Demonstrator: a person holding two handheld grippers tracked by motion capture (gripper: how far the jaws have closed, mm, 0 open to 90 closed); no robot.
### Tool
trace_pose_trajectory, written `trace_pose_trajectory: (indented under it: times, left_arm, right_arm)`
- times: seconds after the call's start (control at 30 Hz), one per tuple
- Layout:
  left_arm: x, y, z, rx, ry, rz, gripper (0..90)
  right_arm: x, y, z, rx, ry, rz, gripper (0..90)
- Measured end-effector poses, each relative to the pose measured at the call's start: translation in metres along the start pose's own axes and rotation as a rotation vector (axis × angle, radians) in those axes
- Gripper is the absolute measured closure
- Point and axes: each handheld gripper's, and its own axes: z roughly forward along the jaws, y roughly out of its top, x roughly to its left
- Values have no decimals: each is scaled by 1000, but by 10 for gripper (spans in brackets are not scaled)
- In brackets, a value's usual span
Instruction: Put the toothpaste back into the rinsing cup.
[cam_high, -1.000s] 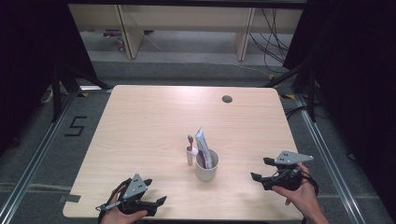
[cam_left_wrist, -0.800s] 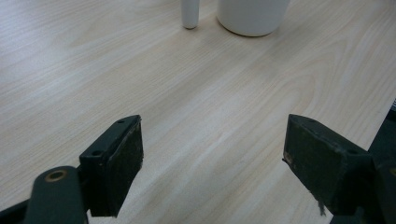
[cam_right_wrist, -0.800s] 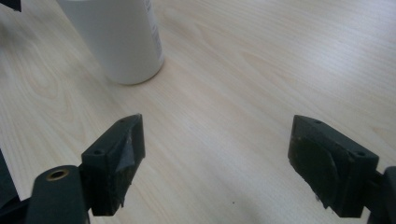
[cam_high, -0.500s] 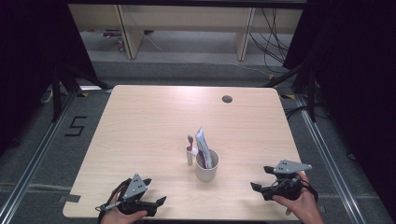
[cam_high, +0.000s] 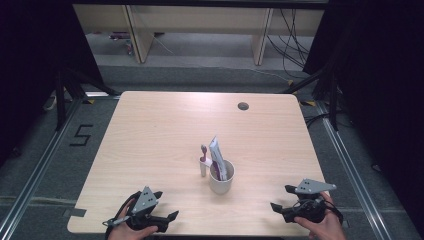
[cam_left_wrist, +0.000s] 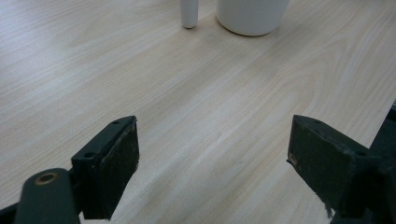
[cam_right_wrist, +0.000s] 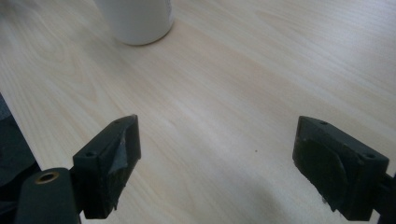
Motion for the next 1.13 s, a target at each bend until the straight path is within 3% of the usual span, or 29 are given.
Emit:
trace_pose_trajectory:
  times: [0.13,0.17,0.2,0.23,0.37,0.5,0.63,0.67,0.7,0.73,0.97,1.0,1.03,1.07,1.13]
  left_arm:
    - [0,0,0,0,0,-2,161]
    - [-1,0,0,6,4,-2,162]
    - [0,0,0,12,3,11,162]
    - [0,0,0,12,3,11,162]
    - [0,0,0,14,-2,14,161]
    - [0,0,0,26,8,22,162]
    - [-1,0,0,31,4,18,162]
    - [-1,-1,0,29,9,18,162]
    - [-2,-1,0,28,8,17,162]
    - [-1,-1,1,24,6,17,162]
    - [-1,-1,1,28,13,23,162]
    - [-1,-1,1,28,13,23,162]
    - [-3,-1,2,8,6,-2,162]
    - [-3,-1,2,12,4,-1,162]
    - [-3,-1,2,7,8,-3,162]
  right_arm:
    - [6,-8,-2,27,0,31,161]
    - [4,-8,-2,20,-8,2,161]
    - [7,-10,-3,32,-2,27,161]
    - [5,-10,-3,27,-3,3,161]
    - [9,-13,-4,43,-11,19,161]
    - [8,-16,-4,49,-21,-5,161]
    - [8,-18,-6,66,-21,19,161]
    - [7,-18,-6,53,-38,-5,161]
    - [9,-19,-7,58,-42,30,161]
    - [7,-19,-6,58,-33,9,161]
    - [8,-20,-5,58,-55,-4,161]
    - [11,-19,-5,83,-43,43,161]
    - [12,-20,-5,84,-46,51,161]
    - [9,-19,-4,69,-43,12,161]
    - [8,-19,-3,65,-31,5,161]
